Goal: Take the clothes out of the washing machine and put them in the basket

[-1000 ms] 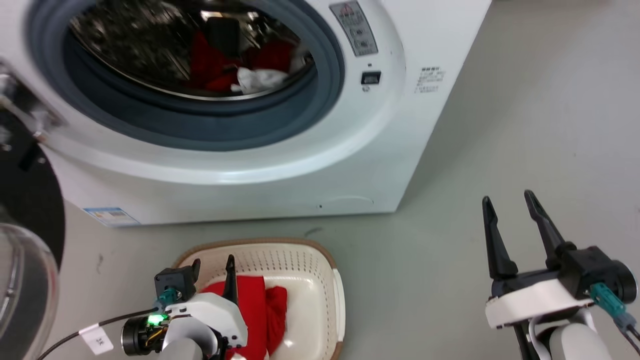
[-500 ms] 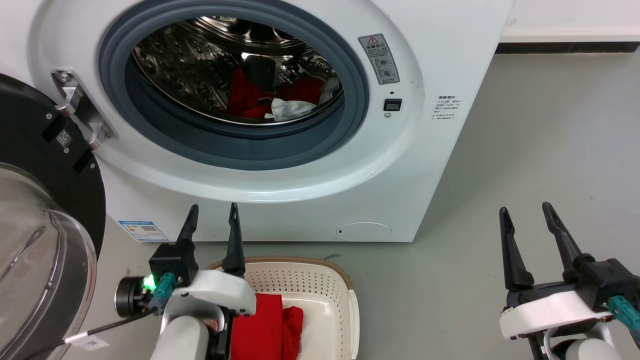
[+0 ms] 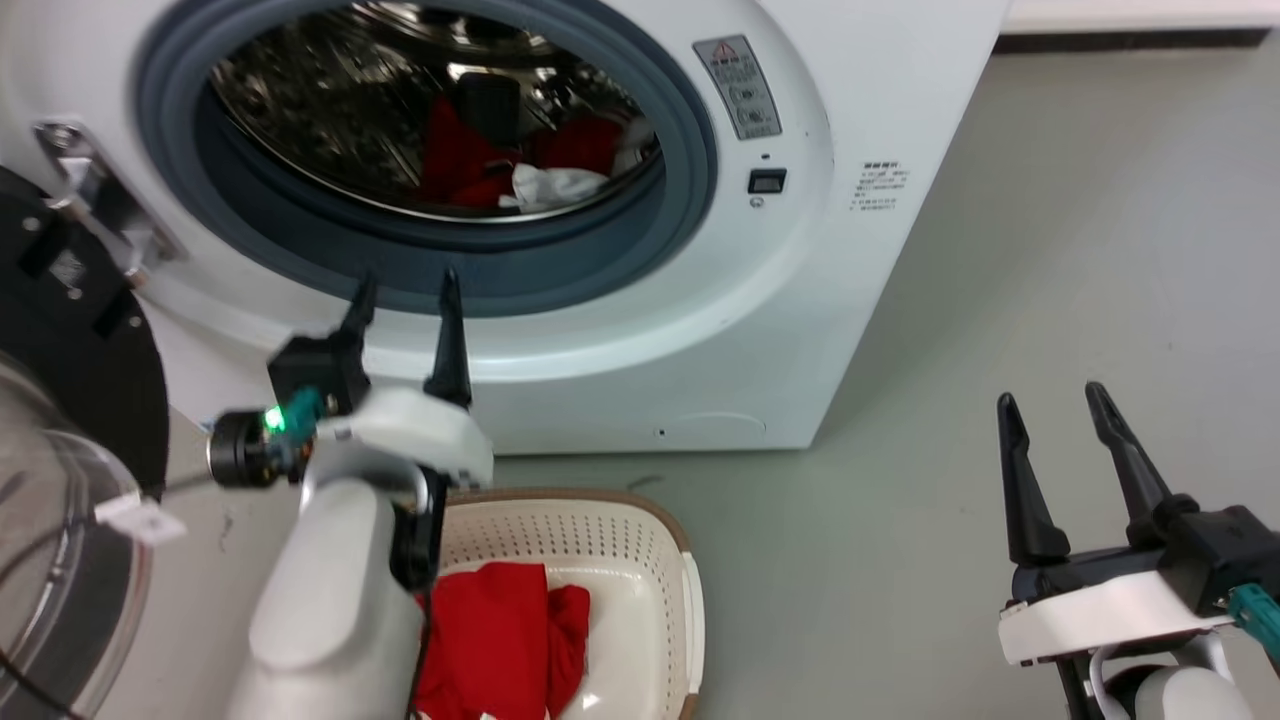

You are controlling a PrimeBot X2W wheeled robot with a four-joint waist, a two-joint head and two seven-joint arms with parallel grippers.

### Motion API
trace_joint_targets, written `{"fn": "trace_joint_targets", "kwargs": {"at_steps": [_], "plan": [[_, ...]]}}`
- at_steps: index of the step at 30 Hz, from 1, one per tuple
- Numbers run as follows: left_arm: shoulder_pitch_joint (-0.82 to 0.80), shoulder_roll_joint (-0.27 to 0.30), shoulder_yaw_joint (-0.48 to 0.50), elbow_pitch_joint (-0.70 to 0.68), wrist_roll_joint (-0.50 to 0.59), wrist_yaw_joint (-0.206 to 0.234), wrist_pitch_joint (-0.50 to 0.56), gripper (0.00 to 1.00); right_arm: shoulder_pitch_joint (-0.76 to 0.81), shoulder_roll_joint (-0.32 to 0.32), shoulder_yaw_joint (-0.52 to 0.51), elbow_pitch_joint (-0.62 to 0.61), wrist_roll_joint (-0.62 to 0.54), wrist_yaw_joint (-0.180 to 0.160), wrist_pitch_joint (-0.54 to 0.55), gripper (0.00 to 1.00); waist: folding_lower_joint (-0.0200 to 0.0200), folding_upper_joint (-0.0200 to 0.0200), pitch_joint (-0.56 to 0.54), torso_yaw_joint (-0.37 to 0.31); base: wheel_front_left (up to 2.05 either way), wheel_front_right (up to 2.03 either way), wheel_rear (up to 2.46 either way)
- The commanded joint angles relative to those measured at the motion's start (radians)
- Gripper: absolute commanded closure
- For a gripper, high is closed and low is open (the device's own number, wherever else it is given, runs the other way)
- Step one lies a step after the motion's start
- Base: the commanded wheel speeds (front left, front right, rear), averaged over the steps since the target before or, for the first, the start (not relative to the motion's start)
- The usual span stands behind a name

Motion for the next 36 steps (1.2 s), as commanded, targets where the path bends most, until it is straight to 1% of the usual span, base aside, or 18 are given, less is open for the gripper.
{"fn": "trace_joint_targets", "kwargs": {"at_steps": [1,9,17,24,28,36], "plan": [[-0.034,0.007,0.002,0.028,-0.005,-0.006,-0.002,0.0,-0.016,0.001,0.001,-0.007,0.007,-0.001,-0.002,0.0,0.0001,0.0,0.032,-0.015,0.0,0.0,0.0],[-0.286,0.044,0.006,0.284,-0.013,-0.023,0.024,0.0,-0.069,0.001,0.035,-0.001,0.03,-0.001,-0.018,0.0,0.0001,0.0,0.158,-0.059,0.0,0.0,0.0],[-0.515,0.097,0.009,0.48,-0.016,-0.019,0.088,0.0,-0.15,0.001,0.082,0.03,0.052,-0.001,-0.044,0.0,0.0001,0.0,0.28,-0.107,0.0,0.0,0.0],[-0.686,0.142,0.002,0.595,-0.015,-0.018,0.154,0.0,-0.206,0.001,0.123,0.065,0.077,-0.001,-0.057,0.0,0.0001,0.0,0.364,-0.146,0.0,0.0,0.0],[-0.774,0.157,-0.007,0.642,-0.012,-0.022,0.198,0.0,-0.227,0.001,0.144,0.076,0.089,-0.001,-0.06,0.0,0.0001,0.0,0.401,-0.161,0.0,0.0,0.0],[-0.914,0.187,-0.031,0.711,-0.006,-0.018,0.33,0.0,-0.26,0.001,0.191,0.065,0.114,-0.001,-0.061,0.0,0.0001,0.0,0.457,-0.202,0.0,0.0,0.0]]}}
